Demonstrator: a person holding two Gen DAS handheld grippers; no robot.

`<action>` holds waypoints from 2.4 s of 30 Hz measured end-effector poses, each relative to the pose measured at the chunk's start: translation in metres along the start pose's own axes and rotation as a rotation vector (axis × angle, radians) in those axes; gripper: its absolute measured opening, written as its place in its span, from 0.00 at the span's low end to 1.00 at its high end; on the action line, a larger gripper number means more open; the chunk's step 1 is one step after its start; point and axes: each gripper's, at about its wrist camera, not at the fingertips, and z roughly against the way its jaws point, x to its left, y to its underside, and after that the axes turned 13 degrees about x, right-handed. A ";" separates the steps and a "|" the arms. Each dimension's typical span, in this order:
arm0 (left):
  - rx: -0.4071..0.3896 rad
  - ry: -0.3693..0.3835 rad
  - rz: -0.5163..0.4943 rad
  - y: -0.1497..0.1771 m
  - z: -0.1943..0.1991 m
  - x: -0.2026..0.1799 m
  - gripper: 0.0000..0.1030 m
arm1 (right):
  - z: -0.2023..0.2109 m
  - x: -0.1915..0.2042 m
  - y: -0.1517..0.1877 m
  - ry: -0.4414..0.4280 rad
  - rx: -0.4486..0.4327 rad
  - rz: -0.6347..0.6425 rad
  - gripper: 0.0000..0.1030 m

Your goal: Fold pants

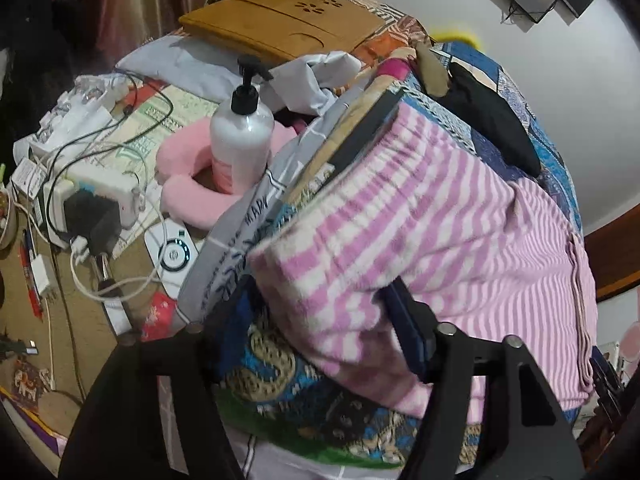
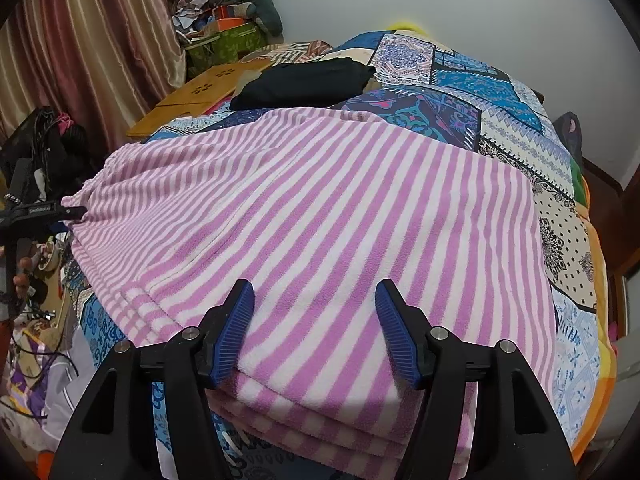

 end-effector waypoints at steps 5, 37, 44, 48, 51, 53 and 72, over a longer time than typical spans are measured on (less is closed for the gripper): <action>-0.037 -0.069 -0.049 -0.003 0.002 -0.013 0.35 | 0.000 -0.001 0.001 -0.006 -0.007 -0.004 0.58; -0.332 0.073 -0.459 -0.010 0.150 -0.224 0.21 | 0.037 -0.047 0.042 -0.001 -0.041 -0.093 0.59; -0.332 0.173 -0.613 0.020 0.162 -0.332 0.21 | 0.033 -0.077 0.068 -0.060 -0.060 -0.156 0.60; -0.312 0.200 -0.711 0.045 0.154 -0.391 0.21 | 0.035 -0.078 0.069 -0.082 -0.083 -0.146 0.60; -0.285 0.227 -0.788 0.069 0.142 -0.430 0.21 | 0.043 -0.085 0.077 -0.111 -0.105 -0.165 0.60; -0.261 0.237 -0.838 0.087 0.129 -0.452 0.21 | 0.050 -0.095 0.084 -0.117 -0.125 -0.200 0.60; 0.154 0.106 -1.048 0.203 -0.050 -0.523 0.30 | 0.087 -0.154 0.148 -0.006 -0.133 -0.396 0.60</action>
